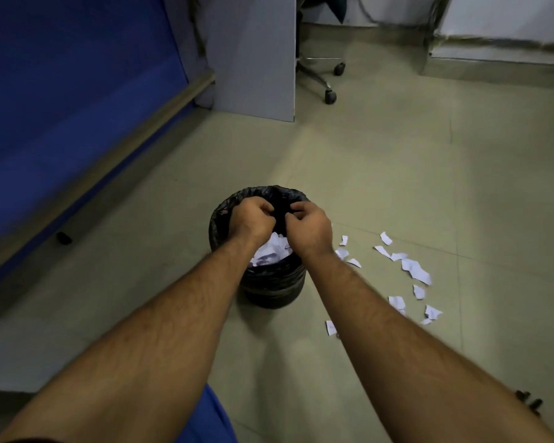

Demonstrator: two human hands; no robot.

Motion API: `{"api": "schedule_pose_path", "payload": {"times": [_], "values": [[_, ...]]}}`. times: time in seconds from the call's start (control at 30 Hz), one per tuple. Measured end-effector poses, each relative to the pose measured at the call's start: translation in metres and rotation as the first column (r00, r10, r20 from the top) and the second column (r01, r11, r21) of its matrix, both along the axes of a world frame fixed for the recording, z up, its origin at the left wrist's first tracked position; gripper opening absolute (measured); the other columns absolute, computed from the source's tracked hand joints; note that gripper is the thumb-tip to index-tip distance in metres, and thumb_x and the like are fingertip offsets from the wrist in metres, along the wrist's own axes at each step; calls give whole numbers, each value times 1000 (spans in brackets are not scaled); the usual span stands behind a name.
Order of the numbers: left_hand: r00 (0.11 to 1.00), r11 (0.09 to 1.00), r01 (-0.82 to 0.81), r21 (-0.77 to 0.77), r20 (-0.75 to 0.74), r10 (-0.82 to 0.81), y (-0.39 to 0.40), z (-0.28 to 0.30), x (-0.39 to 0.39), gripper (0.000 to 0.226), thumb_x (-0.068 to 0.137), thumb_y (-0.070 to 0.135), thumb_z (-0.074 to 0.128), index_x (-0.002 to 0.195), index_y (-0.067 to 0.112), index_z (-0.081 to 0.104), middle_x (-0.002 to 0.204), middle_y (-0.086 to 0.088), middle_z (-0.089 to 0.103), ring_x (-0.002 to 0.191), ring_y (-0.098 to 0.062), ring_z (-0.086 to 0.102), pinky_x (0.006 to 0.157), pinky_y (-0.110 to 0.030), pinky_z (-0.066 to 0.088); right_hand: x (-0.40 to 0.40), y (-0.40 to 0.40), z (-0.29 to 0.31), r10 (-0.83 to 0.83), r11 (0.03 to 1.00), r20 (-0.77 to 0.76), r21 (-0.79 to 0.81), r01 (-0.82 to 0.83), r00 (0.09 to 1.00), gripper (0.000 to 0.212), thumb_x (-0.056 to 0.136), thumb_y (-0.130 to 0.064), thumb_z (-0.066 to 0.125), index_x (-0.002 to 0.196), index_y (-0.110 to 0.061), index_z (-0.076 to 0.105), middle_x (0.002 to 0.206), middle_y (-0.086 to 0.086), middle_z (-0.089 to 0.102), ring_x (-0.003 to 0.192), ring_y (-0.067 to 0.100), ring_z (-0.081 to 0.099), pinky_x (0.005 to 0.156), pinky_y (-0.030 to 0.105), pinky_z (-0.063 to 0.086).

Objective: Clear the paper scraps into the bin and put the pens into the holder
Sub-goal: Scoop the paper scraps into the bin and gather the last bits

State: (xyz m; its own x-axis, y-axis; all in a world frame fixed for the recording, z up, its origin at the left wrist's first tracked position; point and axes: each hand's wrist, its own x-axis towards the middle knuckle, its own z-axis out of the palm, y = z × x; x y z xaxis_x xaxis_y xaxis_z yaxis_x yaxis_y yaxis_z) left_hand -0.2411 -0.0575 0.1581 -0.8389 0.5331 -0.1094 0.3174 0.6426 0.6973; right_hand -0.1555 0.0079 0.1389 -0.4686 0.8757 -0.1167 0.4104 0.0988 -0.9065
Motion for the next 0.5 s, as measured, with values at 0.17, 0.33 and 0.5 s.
{"api": "schedule_pose_path", "payload": {"times": [0.17, 0.33, 0.5], "values": [[978, 979, 204, 13, -56, -203, 22, 7, 43, 20, 79, 14, 61, 93, 20, 75, 86, -3, 76, 84, -25, 70, 79, -34, 58, 34, 19, 5, -187, 982, -62, -46, 184, 981, 16, 84, -19, 59, 96, -22, 68, 87, -2, 73, 86, 21, 67, 78, 28, 52], [943, 951, 296, -95, -133, -307, 56, -11, 102, 20, 86, 19, 57, 96, 16, 74, 99, -7, 75, 96, -28, 67, 80, -30, 51, 103, 46, -24, -272, 961, -28, -59, 271, 962, 19, 85, -19, 58, 101, -21, 68, 78, -8, 68, 81, 18, 66, 78, 30, 52], [896, 856, 443, -265, 145, -419, 73, -93, 165, 35, 84, 29, 64, 117, 18, 66, 124, -6, 66, 113, -27, 61, 92, -30, 49, 186, 63, -111, -117, 985, 306, -89, 150, 945, 36, 83, -26, 65, 118, -20, 62, 100, 3, 68, 100, 24, 66, 89, 33, 50]]}}
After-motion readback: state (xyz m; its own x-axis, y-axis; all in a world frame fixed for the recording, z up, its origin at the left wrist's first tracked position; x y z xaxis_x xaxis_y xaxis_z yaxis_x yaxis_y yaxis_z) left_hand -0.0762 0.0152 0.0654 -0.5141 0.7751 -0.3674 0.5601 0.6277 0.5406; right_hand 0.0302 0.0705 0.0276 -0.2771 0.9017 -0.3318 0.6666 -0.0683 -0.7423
